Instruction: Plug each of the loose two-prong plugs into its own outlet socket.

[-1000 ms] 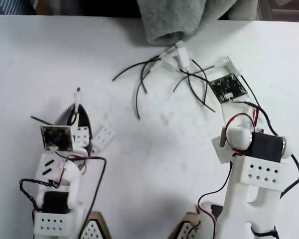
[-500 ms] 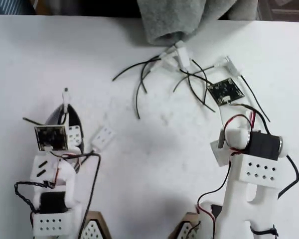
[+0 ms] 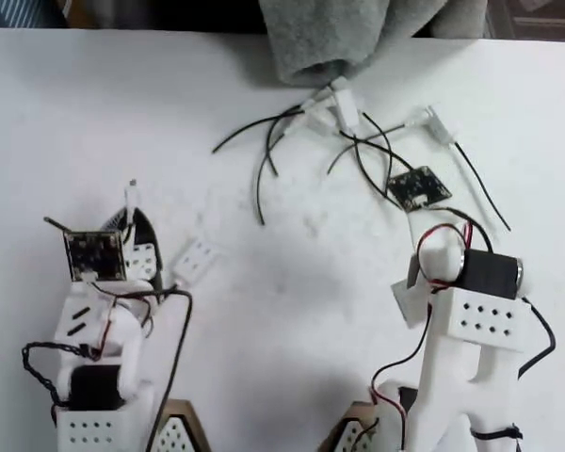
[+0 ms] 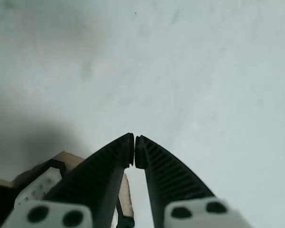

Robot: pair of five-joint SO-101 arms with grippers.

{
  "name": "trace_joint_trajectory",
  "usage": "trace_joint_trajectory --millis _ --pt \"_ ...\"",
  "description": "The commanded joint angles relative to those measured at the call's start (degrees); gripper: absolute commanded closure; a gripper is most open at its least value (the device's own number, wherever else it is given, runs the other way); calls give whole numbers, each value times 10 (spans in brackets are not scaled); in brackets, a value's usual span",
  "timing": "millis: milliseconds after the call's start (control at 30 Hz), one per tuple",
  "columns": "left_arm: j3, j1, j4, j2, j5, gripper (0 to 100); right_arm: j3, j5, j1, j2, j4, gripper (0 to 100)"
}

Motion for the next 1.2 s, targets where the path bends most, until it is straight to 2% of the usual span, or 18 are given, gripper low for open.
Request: trace_joint_trajectory --millis 0,133,300,400,467,533,633,867,1000,1167 --pt "-69 7 34 -4 8 976 10 0 4 -11 -7 979" --pt "-116 7 56 -3 7 976 11 0 4 -11 -7 979" --pt "-141 9 38 42 -14 975 11 0 5 -11 -7 979" --pt "-203 6 11 149 -25 975 11 -1 5 -11 -7 979" --pt "-276 6 20 245 -25 975 11 -1 5 -11 -7 979" --pt "-363 7 58 348 -22 975 11 -1 5 -11 -7 979" --pt "-508 7 160 501 -19 975 11 -1 5 -11 -7 979" --pt "-795 8 421 764 82 975 11 -1 5 -11 -7 979" --pt "-863 9 482 844 134 975 11 -1 5 -11 -7 979" --pt "-872 10 502 893 292 975 11 -1 5 -11 -7 979"
